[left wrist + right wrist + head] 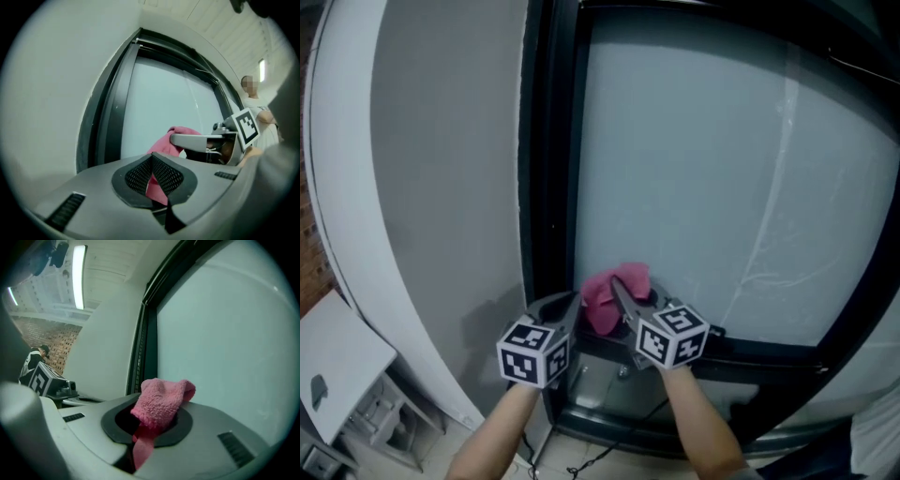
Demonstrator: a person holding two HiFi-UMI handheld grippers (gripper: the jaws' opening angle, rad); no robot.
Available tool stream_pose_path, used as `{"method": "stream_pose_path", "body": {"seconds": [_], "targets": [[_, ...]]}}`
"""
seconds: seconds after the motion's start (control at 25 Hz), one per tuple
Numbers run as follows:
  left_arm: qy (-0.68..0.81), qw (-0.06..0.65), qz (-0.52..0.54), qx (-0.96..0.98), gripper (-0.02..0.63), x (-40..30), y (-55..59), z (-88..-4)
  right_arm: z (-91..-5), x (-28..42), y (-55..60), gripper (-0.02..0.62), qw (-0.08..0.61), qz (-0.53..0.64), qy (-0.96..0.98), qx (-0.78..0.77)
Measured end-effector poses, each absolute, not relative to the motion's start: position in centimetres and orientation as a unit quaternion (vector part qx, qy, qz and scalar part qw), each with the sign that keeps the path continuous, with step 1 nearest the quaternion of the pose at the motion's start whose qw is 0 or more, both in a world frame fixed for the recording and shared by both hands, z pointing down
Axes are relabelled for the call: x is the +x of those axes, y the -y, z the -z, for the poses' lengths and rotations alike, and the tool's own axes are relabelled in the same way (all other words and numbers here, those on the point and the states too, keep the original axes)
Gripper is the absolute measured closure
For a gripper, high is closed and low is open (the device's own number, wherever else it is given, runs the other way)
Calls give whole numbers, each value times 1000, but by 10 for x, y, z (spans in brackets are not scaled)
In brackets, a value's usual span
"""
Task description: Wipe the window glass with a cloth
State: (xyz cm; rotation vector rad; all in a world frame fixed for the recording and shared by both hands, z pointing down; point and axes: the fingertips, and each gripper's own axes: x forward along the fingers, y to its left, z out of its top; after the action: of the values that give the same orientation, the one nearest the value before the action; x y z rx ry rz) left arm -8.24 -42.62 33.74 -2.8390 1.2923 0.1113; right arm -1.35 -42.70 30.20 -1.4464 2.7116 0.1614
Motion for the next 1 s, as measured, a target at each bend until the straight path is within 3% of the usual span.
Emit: {"method": "stream_pose_path", "body": {"seconds": [0.32,0.64,1.0], "targets": [[-328,33,-32,-944,600,0,367,-327,-274,83,325,571,18,-131,-836,-532],[-279,16,-32,-960,601,87,296,-337,-318,174,245,571,18,-80,-796,-600],[-262,-6,-4,-965,600,136,220,-374,-347,215,166,572,21,-54,-780,-624]]}}
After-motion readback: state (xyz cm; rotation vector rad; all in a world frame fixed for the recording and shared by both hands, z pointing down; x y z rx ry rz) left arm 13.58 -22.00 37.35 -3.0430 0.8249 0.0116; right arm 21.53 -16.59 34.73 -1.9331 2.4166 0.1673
